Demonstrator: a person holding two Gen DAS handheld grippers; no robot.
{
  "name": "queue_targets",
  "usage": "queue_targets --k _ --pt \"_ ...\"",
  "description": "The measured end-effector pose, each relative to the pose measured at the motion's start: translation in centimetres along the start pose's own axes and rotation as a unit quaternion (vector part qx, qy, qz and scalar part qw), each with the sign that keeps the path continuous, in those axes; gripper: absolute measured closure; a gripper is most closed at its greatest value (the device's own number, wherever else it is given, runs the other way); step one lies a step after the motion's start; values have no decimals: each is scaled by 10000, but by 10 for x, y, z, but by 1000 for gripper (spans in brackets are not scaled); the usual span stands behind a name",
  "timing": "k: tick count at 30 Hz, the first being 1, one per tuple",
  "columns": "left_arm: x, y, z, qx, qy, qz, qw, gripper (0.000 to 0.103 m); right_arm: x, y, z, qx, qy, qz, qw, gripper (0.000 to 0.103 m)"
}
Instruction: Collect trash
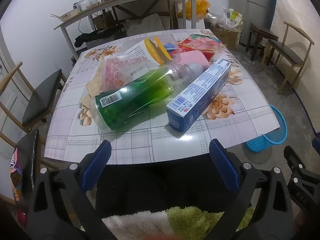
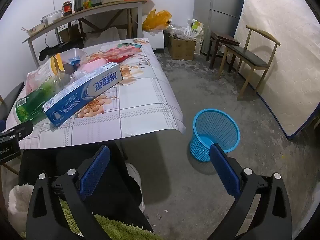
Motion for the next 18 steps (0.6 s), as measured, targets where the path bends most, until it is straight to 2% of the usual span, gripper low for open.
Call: queue_targets --k 18 --pt "9 -2 2 -40 -9 -12 10000 9 -1 0 0 -5 8 33 10000 6"
Point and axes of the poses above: each gripper's, at about its wrist camera, not at the fingertips, and y roughly the way its jaws point, z to its right, x to its underside, the point moved 4 cm from there along y, roughly the way its jaws point, and after that the axes turned 3 degrees about -y, right-handed, at the moved point
